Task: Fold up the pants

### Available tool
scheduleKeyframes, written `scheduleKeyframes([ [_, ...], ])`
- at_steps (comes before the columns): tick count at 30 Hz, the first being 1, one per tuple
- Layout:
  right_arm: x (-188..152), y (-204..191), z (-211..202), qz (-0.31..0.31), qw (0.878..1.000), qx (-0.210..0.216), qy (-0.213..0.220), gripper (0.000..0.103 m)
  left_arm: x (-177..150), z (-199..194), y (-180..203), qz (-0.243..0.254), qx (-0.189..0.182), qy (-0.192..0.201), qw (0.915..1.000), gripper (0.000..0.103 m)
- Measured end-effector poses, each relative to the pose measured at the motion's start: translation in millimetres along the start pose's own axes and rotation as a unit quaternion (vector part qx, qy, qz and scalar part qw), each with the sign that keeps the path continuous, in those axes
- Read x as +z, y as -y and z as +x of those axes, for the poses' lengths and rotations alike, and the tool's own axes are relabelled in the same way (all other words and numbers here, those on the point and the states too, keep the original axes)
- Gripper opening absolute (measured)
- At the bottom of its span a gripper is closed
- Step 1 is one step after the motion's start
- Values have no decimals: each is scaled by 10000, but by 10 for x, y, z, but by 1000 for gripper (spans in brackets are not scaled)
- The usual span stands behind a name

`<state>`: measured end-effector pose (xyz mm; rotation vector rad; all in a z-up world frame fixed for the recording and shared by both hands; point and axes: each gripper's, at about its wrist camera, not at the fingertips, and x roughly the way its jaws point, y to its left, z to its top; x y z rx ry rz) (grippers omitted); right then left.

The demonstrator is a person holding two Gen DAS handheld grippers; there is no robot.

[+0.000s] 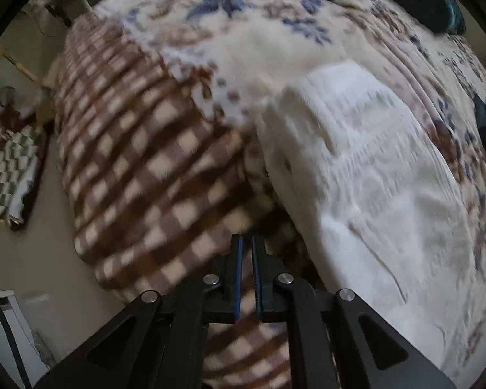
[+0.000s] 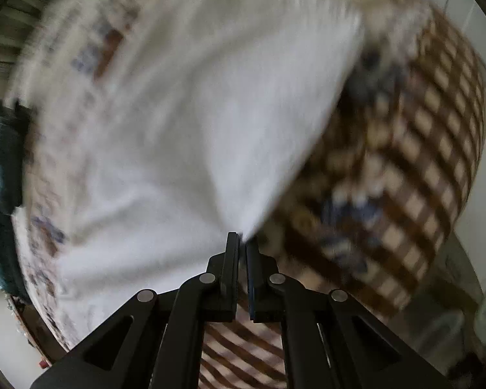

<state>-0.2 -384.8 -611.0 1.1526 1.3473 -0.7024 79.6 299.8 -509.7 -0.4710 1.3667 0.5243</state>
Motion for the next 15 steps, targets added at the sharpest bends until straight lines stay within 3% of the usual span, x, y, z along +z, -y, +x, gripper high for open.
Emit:
scheduleKeyframes([
  [1, -9, -16, 52, 33, 9998, 49, -203, 6, -15, -62, 16, 33, -53, 33, 10000, 6],
  [3, -78, -113, 27, -48, 9989, 229, -411, 14, 9, -184, 36, -70, -346, 49, 9994, 20],
  [4, -127, -160, 3, -107, 9980, 421, -453, 36, 46, -207, 44, -160, -474, 31, 9987, 35],
  [5, -200, -227, -19, -184, 9966, 636, -494, 64, 85, -209, 58, -242, -578, 10, 9980, 48],
  [6, -297, -318, -28, -297, 9955, 735, -524, 73, 150, -173, 81, -377, -730, -34, 9966, 52],
  [7, -355, -377, -17, -375, 9948, 773, -556, 75, 192, -131, 108, -467, -824, -80, 9955, 53],
  [9, -522, -562, 148, -550, 9910, 864, -857, 75, 275, 61, 254, -558, -997, -341, 9929, 53],
  [12, -672, -668, 399, -261, 9877, 1082, -1098, 69, 306, 227, 438, -575, -898, -582, 9926, 53],
  [13, -701, -700, 457, -195, 9876, 1111, -1095, 45, 276, 191, 457, -561, -828, -489, 9938, 44],
  [14, -743, -722, 451, -216, 9926, 828, -856, 20, 275, 149, 479, -515, -759, -351, 9952, 25],
  [15, -776, -731, 454, -208, 9943, 744, -729, 16, 263, 73, 512, -346, -605, -177, 9974, 19],
])
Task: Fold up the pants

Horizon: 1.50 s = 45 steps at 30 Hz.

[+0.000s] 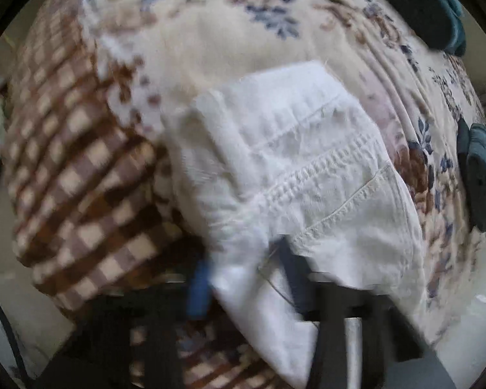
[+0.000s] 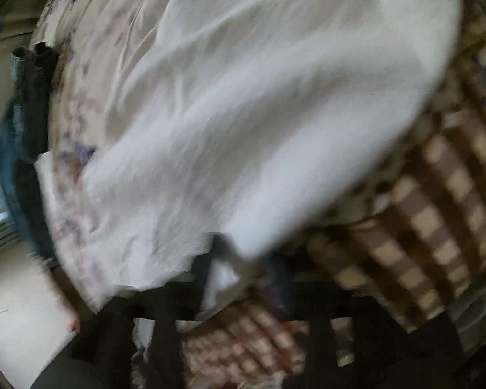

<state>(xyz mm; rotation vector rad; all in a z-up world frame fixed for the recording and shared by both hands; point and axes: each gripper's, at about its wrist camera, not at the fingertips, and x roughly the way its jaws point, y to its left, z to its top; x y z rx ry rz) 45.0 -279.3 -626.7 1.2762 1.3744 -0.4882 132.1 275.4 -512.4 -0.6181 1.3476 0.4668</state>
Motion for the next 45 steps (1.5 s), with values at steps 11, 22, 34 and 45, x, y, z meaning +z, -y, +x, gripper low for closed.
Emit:
scheduleKeyframes([
  [11, -118, 189, -32, -47, 9957, -725, -568, 7, -1, -38, -44, 535, 610, -307, 9962, 15],
  [22, -483, -2244, 0, -3700, 9229, -619, -864, 94, -214, -296, 1510, 2332, -258, -607, 9702, 51],
  [34, -642, -3636, 1392, -5919, 7709, -906, -2172, 25, -300, 227, 1917, 1467, -621, -2379, 9581, 51],
  [45, -957, -3189, 705, -5844, 7720, 248, -2486, 14, -617, 449, 2077, 596, -534, -3319, 9399, 54],
])
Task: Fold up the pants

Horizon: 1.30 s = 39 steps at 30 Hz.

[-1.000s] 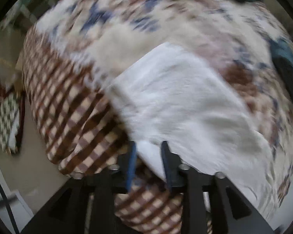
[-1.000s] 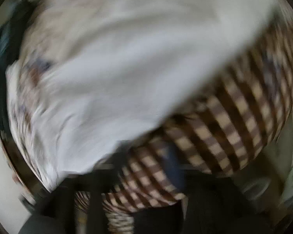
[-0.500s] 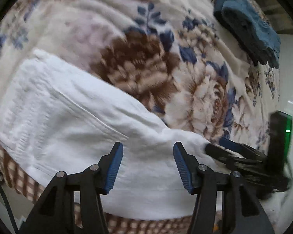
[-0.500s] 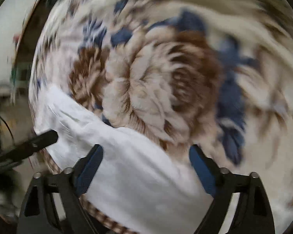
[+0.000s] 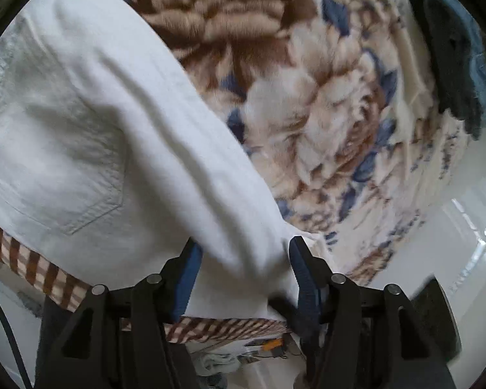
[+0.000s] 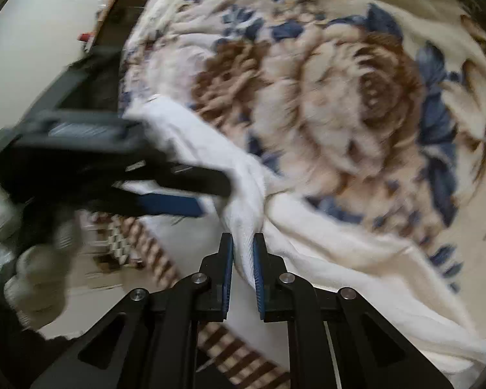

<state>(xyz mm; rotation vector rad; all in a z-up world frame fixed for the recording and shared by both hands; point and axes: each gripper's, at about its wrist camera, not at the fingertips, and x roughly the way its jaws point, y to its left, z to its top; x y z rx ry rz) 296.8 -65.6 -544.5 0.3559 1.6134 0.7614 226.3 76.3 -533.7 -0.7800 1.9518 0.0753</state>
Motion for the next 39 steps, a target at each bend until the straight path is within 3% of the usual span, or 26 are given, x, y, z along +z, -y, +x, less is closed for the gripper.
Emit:
scheduleKeyframes([
  [3, -134, 4, -16, -54, 9996, 290, -7, 13, 26, 106, 25, 72, 473, 141, 9988, 53],
  [4, -182, 10, -6, -98, 9993, 355, -62, 13, 22, 120, 25, 63, 505, 215, 9985, 49],
  [5, -173, 9, 8, -130, 9991, 395, -92, 13, 5, 120, 8, 63, 487, 311, 9983, 33],
  [7, -190, 114, -9, 17, 9980, 595, -218, 13, -33, 99, -7, 57, 514, 428, 9977, 25],
  [9, -81, 290, 21, 543, 9937, 916, -357, 14, -93, 48, -51, 37, 468, 557, 9973, 23],
  [10, -73, 510, 12, 1133, 9852, 1236, -363, 21, -113, 36, -66, 35, 442, 594, 9972, 22],
  [11, -55, 679, 10, 1599, 9760, 1445, -319, 38, -138, 6, -64, 32, 399, 627, 9972, 22],
  [13, -72, 954, 27, 2304, 9577, 1703, -272, 61, -175, -43, -56, 91, 388, 710, 9967, 22],
  [14, -91, 1072, 70, 2661, 9458, 1835, -314, 62, -188, -69, -56, 110, 377, 737, 9965, 22],
  [16, -144, 1233, 228, 3259, 9234, 1952, -554, 62, -214, -122, -39, 170, 422, 846, 9954, 22],
  [19, -189, 1334, 450, 3824, 9003, 1945, -735, 62, -248, -195, -39, 321, 466, 948, 9939, 22],
  [24, -249, 1454, 615, 4526, 8632, 2209, -334, 62, -231, -114, -122, 321, 570, 920, 9936, 22],
  [25, -238, 1455, 642, 4573, 8580, 2327, -239, 54, -227, -88, -133, 310, 584, 929, 9935, 22],
  [26, -237, 1459, 651, 4632, 8526, 2416, -122, 25, -223, -84, -150, 314, 603, 943, 9932, 22],
  [27, -237, 1446, 649, 4666, 8538, 2307, -103, 13, -220, -85, -166, 307, 606, 950, 9932, 22],
  [28, -235, 1438, 598, 4655, 8581, 2168, -62, 8, -218, -87, -177, 271, 563, 945, 9936, 22],
  [32, -208, 1413, 173, 4538, 8584, 2281, 723, 7, -221, -145, -139, 336, 461, 1040, 9929, 23],
  [34, -258, 1488, 217, 4714, 8426, 2494, 745, 8, -213, -161, -124, 383, 493, 1049, 9925, 23],
  [35, -271, 1508, 262, 4689, 8430, 2552, 658, 8, -211, -164, -126, 380, 460, 1059, 9926, 23],
  [37, -189, 1453, 424, 4403, 8647, 2397, 304, 10, -222, -177, -107, 478, 510, 1110, 9914, 25],
  [39, -85, 1321, 575, 4056, 8796, 2487, 21, 23, -250, -192, -90, 628, 574, 1193, 9892, 25],
])
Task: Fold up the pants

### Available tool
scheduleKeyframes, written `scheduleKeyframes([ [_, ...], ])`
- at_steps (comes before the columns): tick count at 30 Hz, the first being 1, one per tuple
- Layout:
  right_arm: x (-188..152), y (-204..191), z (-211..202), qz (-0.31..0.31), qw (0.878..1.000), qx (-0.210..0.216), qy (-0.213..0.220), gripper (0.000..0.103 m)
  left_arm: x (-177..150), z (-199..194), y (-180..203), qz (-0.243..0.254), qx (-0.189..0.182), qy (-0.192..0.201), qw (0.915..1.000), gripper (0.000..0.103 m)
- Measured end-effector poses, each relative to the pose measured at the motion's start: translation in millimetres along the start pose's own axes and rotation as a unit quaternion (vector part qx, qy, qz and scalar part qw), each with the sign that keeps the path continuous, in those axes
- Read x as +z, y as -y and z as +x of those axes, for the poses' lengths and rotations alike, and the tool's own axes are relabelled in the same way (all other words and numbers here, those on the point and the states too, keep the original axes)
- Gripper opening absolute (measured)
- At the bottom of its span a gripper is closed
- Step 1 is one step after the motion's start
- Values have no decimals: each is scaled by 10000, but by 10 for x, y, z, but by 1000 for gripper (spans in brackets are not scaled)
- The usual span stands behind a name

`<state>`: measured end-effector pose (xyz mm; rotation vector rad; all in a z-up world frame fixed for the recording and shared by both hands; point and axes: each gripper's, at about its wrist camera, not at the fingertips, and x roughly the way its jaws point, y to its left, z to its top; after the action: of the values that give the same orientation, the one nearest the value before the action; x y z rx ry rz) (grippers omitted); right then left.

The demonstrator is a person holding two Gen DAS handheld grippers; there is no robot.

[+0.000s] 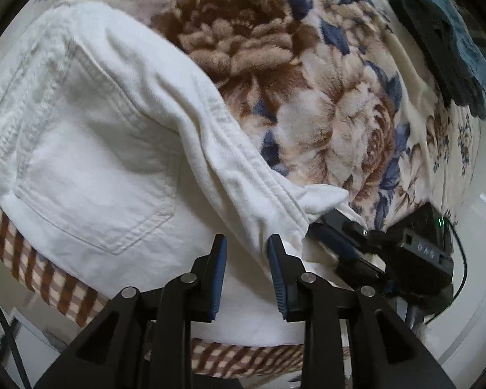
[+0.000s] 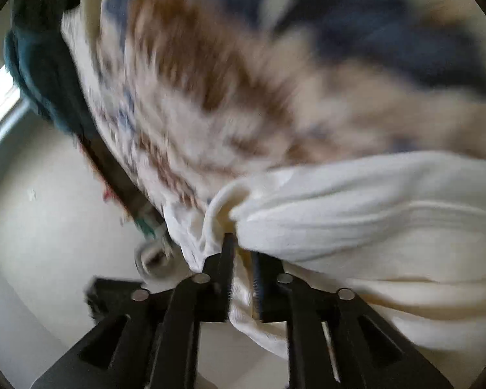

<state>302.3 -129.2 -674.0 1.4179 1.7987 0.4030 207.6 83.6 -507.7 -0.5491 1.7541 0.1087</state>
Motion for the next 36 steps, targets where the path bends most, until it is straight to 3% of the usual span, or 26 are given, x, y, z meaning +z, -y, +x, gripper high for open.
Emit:
scheduleKeyframes([
  [2, 16, -155, 288, -451, 9975, -42, -542, 74, -27, 5, 13, 156, 118, 53, 9998, 26],
  [4, 24, -285, 461, -747, 9947, -290, -650, 73, -49, 31, 13, 235, 255, 112, 9993, 26],
  [5, 32, -359, 535, -855, 9923, -577, -692, 35, -55, 39, 2, 238, 321, 129, 9991, 26],
  [6, 48, -382, 578, -809, 9910, -756, -757, 20, -51, 46, -25, 229, 351, 150, 9990, 26],
  [9, 126, -570, 333, -639, 9940, -723, -506, 16, -24, 50, -119, 146, 361, 164, 9991, 26],
  [11, 205, -686, -39, -438, 9984, -308, -177, 15, 6, 55, -173, 153, 410, 211, 9988, 26],
  [13, 298, -876, -356, -736, 9966, -338, 129, 15, 51, 80, -230, 154, 443, 225, 9986, 26],
  [15, 361, -978, -466, -940, 9944, -478, 68, 15, 104, 113, -286, 130, 465, 215, 9986, 26],
  [16, 364, -1046, -504, -1179, 9895, -838, 62, 17, 116, 120, -300, 141, 471, 225, 9985, 26],
  [18, 389, -1102, -544, -1586, 9763, -1456, -196, 50, 146, 132, -307, 226, 531, 276, 9980, 26],
  [19, 343, -1093, -466, -1683, 9736, -1456, -514, 76, 151, 130, -293, 262, 538, 295, 9978, 26],
  [20, 319, -1045, -394, -1645, 9742, -1309, -825, 81, 160, 140, -285, 299, 540, 308, 9976, 26],
  [22, 310, -981, -123, -1470, 9725, -1209, -1339, 81, 198, 153, -266, 322, 549, 314, 9975, 26],
  [24, 375, -922, 156, -1409, 9647, -1459, -1681, 81, 215, 207, -206, 392, 563, 303, 9972, 26],
  [25, 390, -849, 316, -1335, 9606, -1566, -1866, 75, 220, 231, -190, 450, 618, 307, 9966, 26],
  [26, 436, -847, 395, -1289, 9584, -1673, -1917, 38, 227, 259, -160, 542, 688, 314, 9957, 26],
  [27, 479, -814, 443, -1261, 9548, -1903, -1903, 12, 222, 302, -119, 625, 739, 323, 9948, 26],
  [31, 683, -1050, 259, -1274, 9634, -2074, -1122, 9, 194, 387, 31, 967, 857, 453, 9906, 26],
  [36, 697, -1182, 250, -1486, 9554, -2279, -1149, 9, 191, 439, 171, 1247, 903, 494, 9868, 26],
])
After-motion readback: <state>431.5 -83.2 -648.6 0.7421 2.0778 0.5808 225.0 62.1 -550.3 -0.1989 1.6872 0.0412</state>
